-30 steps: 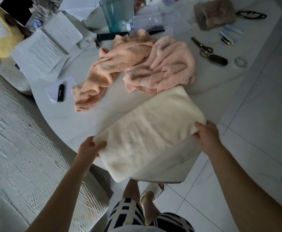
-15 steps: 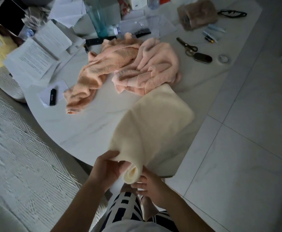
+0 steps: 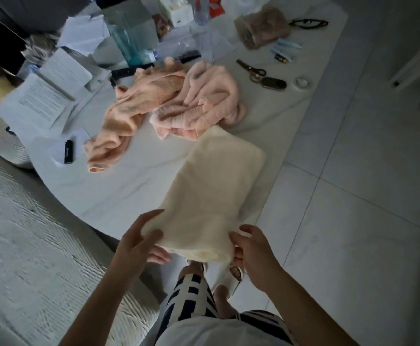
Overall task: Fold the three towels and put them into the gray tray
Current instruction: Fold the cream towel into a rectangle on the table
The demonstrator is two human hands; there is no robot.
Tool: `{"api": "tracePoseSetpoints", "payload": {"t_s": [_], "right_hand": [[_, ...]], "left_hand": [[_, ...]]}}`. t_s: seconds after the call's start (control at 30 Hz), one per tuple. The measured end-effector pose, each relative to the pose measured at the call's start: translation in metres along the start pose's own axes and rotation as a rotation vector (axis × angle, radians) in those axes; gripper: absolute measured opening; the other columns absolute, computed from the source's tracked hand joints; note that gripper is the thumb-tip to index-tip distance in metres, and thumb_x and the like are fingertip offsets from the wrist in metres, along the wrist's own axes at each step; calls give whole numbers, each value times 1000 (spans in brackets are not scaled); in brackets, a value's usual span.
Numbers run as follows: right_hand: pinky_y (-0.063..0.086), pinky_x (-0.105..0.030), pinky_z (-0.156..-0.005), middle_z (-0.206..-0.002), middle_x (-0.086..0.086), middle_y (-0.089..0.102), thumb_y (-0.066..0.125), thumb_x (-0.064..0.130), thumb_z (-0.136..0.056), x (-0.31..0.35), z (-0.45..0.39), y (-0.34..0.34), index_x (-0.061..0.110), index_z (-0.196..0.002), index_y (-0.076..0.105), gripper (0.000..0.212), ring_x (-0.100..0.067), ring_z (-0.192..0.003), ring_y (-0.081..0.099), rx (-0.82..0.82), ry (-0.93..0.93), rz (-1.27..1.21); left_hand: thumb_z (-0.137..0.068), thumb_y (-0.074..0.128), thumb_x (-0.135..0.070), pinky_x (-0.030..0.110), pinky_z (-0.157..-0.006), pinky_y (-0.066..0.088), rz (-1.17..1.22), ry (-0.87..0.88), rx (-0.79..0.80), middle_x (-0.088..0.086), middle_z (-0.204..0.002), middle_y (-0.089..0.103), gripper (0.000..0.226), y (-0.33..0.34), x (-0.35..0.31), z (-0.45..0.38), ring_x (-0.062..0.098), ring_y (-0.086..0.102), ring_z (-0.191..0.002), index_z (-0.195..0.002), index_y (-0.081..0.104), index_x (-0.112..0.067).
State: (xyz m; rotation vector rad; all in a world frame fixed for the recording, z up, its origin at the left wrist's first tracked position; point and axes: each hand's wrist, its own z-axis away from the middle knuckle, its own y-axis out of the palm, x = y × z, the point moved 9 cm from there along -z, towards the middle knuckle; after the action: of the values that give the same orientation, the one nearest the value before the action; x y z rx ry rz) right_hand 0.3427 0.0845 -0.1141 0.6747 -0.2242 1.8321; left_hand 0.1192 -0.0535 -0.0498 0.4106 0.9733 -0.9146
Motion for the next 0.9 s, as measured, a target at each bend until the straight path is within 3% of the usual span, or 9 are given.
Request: {"api": "tracePoseSetpoints", "payload": {"t_s": [0.13, 0.23, 0.37, 0.43, 0.5, 0.6, 0.63, 0.8, 0.9], "right_hand": [[52, -19, -63, -104, 6, 72, 49, 10, -86, 11, 26, 1, 45, -122, 53, 51, -6, -82, 68, 127, -390, 325], [51, -15, -84, -130, 19, 52, 57, -1, -86, 11, 44, 15, 47, -136, 45, 70, 2, -112, 56, 247, -658, 664], [53, -20, -76, -109, 11, 44, 75, 27, -76, 38, 39, 15, 29, -119, 60, 45, -3, -95, 56, -6, -851, 910], [50, -16, -74, -105, 6, 46, 76, 31, -73, 58, 31, 11, 21, -106, 62, 37, -7, -92, 55, -107, -853, 868], [46, -10, -71, -102, 8, 52, 73, 32, -72, 73, 21, 6, 30, -98, 59, 29, -2, -90, 57, -107, -788, 714], [48, -9, -65, -91, 13, 66, 69, 37, -78, 89, 5, 5, 45, -93, 59, 19, 2, -86, 62, -66, -665, 574], [49, -9, -64, -92, 17, 67, 68, 40, -80, 95, -1, 5, 48, -93, 60, 17, 4, -85, 63, -64, -642, 557], [47, -12, -62, -91, 23, 65, 59, 55, -77, 146, -37, -4, 45, -95, 59, 20, 6, -83, 62, -295, -592, 384], [44, -29, -76, -98, 11, 62, 50, 55, -92, 164, -75, -18, 31, -113, 63, 34, -17, -94, 61, -441, -526, 364]], "left_hand": [[-97, 57, -13, 42, -57, 59, 244, -134, 110, 22, -74, 75, 54, 11, 12, 20, 41, 70, -57, -134, 56, -52], [-91, 64, -22, 42, -61, 59, 319, -142, 154, 25, -90, 75, 50, 16, 5, 15, 39, 73, -62, -137, 58, -42], [-78, 82, -17, 43, -79, 61, 172, -115, 319, 20, -115, 73, 62, 31, -11, -5, 38, 75, -98, -134, 58, -31], [-80, 83, -11, 34, -75, 61, -81, -27, 342, 8, -115, 75, 62, 34, -24, -20, 29, 75, -99, -131, 56, -33], [-87, 76, -14, 28, -65, 57, -399, 92, 257, -2, -96, 79, 42, 28, -41, -41, 17, 77, -79, -119, 60, -36], [-90, 71, -33, 38, -62, 51, -693, 184, 65, 1, -72, 73, 7, 19, -70, -77, 17, 70, -69, -96, 69, -33], [-88, 71, -39, 41, -64, 52, -732, 216, 23, 4, -72, 71, 11, 19, -81, -88, 21, 68, -70, -90, 70, -28], [-88, 73, -39, 18, -65, 44, -578, 333, -56, -6, -87, 66, 21, 46, -125, -156, 8, 63, -76, -94, 67, -20], [-96, 63, -40, 18, -65, 49, -400, 209, 30, -3, -97, 70, 26, 75, -119, -209, 15, 69, -87, -116, 63, -23]]}}
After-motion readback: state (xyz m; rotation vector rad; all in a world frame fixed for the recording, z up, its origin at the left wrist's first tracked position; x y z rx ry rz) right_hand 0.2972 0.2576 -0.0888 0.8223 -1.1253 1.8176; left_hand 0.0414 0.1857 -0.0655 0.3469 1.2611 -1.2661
